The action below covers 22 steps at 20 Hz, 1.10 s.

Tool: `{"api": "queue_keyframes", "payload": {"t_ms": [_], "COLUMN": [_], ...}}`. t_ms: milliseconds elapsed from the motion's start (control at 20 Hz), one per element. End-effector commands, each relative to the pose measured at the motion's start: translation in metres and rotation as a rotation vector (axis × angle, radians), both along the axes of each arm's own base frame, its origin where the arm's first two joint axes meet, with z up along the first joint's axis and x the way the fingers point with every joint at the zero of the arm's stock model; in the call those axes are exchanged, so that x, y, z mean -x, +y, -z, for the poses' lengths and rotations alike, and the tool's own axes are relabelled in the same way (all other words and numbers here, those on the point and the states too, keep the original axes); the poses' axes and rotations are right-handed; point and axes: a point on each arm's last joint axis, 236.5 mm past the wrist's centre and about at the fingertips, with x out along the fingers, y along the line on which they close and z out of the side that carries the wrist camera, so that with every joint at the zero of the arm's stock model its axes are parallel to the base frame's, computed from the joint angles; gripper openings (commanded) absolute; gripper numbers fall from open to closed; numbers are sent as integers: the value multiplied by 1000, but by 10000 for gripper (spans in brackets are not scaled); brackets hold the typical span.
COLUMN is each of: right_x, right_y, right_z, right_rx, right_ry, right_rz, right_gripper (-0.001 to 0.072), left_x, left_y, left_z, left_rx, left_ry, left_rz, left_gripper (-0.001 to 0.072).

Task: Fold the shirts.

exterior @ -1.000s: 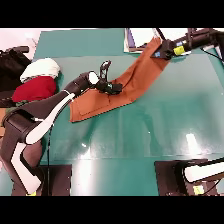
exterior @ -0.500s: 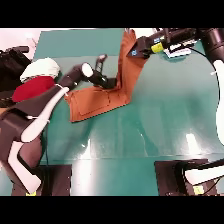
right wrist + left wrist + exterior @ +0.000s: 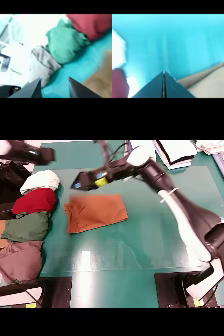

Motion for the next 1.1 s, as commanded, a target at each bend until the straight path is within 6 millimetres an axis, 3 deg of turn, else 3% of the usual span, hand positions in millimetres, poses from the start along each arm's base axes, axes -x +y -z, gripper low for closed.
{"api": "queue_keyframes", "payload": {"t_ms": [0,100,250,350,500,550,600,650,750,850,1050], "right_x": [-3,-25,-69,-88,-95,-90,-88,-85,-81,-79,-70], "right_y": [17,-26,-127,-192,-264,-280,-293,-299,-285,-255,-189], "right_z": [19,38,76,100,150,171,191,209,227,234,254], "right_rx": [28,177,442,561,614,628,635,619,519,420,327], "right_ry": [-61,-100,-37,44,244,306,359,407,465,472,548], "right_rz": [7,35,170,247,344,363,396,424,446,423,344], "right_gripper": [389,389,389,389,392,488,670,679,664,592,570], "left_x": [26,28,29,30,36,39,41,42,41,39,39], "left_y": [38,26,-4,-25,-59,-68,-76,-83,-91,-94,-95], "left_z": [-49,-45,-37,-34,-28,-25,-23,-22,-20,-15,-10], "left_rx": [-49,-54,-52,-49,-62,-68,-68,-68,-70,-62,-63], "left_ry": [-95,-82,-72,-79,-80,-76,-72,-74,-77,-68,-49], "left_rz": [-61,-30,34,78,160,185,202,218,235,239,241], "left_gripper": [22,22,23,23,23,23,23,23,23,23,23]}}
